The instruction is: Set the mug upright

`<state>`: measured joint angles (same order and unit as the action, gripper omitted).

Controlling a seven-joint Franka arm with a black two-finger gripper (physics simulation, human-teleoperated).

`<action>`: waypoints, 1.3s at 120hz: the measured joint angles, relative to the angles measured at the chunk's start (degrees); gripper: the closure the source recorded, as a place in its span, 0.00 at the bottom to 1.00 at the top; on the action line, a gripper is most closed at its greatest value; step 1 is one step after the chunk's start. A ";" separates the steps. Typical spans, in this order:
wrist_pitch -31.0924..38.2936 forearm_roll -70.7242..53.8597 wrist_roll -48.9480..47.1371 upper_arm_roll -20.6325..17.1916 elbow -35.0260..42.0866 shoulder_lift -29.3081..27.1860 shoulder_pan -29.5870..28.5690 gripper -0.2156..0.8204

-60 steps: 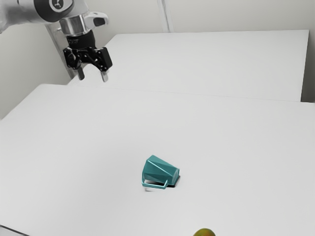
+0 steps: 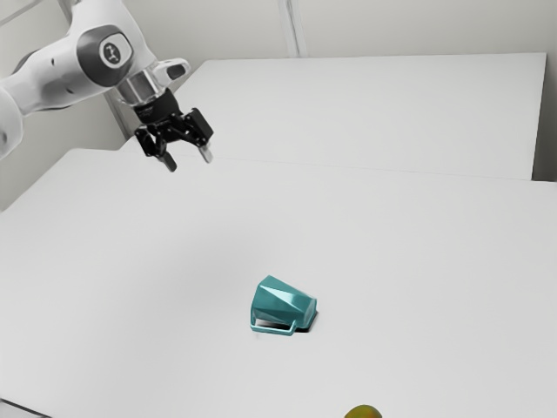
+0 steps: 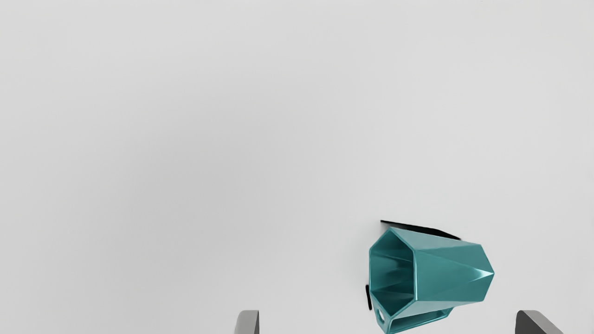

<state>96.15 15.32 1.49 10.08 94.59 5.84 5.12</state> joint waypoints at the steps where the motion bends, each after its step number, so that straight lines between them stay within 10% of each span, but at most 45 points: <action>1: 0.18 0.22 0.09 0.00 0.01 0.00 0.03 0.21; 82: 13.00 37.06 24.89 4.28 32.30 -1.03 0.26 0.21; 156: 16.60 47.53 43.71 1.07 41.67 -1.22 0.46 0.21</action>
<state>112.75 62.85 45.20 11.15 136.26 4.62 5.58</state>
